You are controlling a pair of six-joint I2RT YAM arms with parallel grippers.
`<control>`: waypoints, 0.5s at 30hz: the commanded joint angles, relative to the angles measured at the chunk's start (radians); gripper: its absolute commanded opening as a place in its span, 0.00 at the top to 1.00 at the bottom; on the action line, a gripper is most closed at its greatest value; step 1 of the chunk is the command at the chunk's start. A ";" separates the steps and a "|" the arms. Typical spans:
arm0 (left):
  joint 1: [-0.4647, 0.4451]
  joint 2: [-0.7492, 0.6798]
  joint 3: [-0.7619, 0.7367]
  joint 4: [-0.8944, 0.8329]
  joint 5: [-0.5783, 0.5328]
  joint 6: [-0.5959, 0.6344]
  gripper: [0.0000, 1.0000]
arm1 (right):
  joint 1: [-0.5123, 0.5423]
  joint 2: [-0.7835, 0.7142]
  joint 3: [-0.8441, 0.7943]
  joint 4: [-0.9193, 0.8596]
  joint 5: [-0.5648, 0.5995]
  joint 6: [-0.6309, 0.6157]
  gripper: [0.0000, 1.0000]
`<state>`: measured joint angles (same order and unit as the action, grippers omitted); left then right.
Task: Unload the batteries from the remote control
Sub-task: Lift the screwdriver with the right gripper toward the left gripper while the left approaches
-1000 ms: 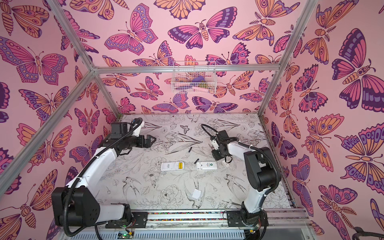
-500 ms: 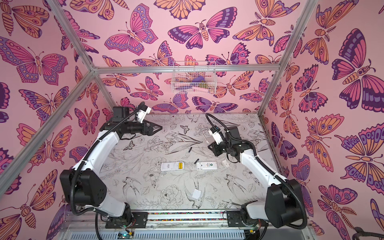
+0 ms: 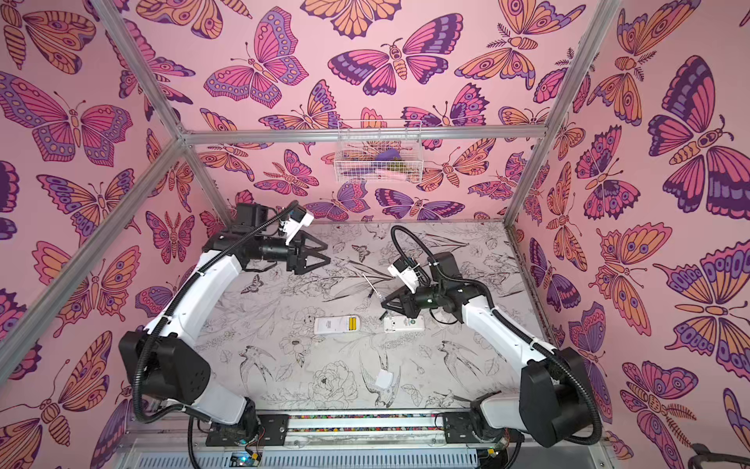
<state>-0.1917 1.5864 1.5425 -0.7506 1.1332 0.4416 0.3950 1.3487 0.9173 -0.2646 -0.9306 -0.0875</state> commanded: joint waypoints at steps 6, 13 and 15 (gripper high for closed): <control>-0.102 0.003 -0.045 -0.163 0.044 0.169 0.18 | 0.037 0.027 0.055 -0.079 -0.133 -0.116 1.00; -0.164 0.013 -0.087 -0.170 -0.040 0.195 0.27 | 0.074 0.058 0.086 -0.117 -0.148 -0.166 1.00; -0.182 0.019 -0.090 -0.170 -0.045 0.197 0.31 | 0.077 0.062 0.085 -0.110 -0.149 -0.167 1.00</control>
<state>-0.3511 1.5944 1.4670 -0.8948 1.0988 0.6025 0.4637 1.4002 0.9722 -0.3511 -1.0393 -0.1997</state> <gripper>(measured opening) 0.707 0.187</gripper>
